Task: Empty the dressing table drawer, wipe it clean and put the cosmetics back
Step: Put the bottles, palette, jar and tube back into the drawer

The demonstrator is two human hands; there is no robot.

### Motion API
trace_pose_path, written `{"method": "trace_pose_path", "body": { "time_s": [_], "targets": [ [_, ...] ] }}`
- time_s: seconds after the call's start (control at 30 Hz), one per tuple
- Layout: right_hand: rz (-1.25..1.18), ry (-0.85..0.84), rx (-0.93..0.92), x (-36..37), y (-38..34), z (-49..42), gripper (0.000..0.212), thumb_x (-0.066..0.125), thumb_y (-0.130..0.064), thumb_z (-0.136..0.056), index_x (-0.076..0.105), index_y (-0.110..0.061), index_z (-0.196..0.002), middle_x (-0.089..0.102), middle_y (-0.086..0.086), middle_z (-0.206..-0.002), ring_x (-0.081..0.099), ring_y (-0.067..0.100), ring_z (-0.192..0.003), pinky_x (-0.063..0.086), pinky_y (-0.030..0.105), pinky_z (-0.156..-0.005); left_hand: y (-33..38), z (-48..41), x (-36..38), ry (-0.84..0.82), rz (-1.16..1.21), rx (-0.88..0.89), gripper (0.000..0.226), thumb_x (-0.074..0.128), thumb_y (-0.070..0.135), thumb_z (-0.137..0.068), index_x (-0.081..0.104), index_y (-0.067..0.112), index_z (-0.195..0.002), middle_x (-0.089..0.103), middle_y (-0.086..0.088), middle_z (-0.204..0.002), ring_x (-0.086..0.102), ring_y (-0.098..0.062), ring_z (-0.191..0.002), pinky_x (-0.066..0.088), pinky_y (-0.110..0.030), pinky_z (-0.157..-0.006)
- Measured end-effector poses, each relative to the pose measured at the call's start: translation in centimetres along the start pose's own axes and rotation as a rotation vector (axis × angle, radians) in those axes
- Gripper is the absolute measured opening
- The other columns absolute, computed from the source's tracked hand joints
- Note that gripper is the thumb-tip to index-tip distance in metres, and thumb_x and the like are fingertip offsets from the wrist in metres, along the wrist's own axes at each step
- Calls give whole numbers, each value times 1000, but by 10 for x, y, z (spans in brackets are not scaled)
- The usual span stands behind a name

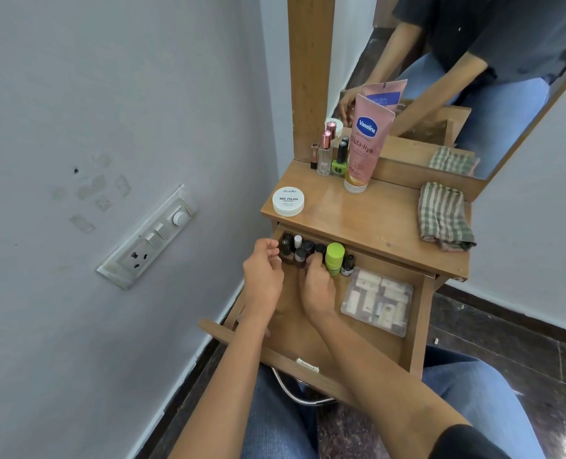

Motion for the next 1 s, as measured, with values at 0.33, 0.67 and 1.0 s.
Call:
{"method": "trace_pose_path", "body": {
  "time_s": [0.33, 0.67, 1.0],
  "targets": [
    [-84, 15, -290, -44, -19, 28, 8, 50, -14, -91, 49, -11, -99, 61, 6, -94, 59, 29, -82, 49, 40, -64, 9, 9, 0, -22, -13, 17, 27, 49, -2, -91, 56, 9, -115, 65, -4, -105, 61, -12, -97, 46, -19, -84],
    [28, 223, -385, -116, -59, -3, 31, 49, -12, -89, 51, -7, -119, 60, 11, -104, 63, 30, -82, 52, 38, -62, 50, -16, -8, 11, 22, 159, 27, 52, 1, -88, 58, 10, -113, 66, -8, -111, 62, -21, -102, 51, -32, -89],
    [407, 176, -302, -156, -99, -96, 69, 39, -2, -92, -2, 3, -148, 60, 22, -114, 66, 31, -85, 55, 37, -69, 124, -120, 25, -153, -214, 420, 55, 47, -6, -86, 46, 16, -137, 52, -14, -129, 54, -28, -112, 43, -34, -95]
  ]
}}
Point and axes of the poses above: each hand's wrist, its own z-axis away from the middle knuckle, its own x-axis out of the palm, y = z × x, the point moved 7 cm from there along -z, towards the middle knuckle
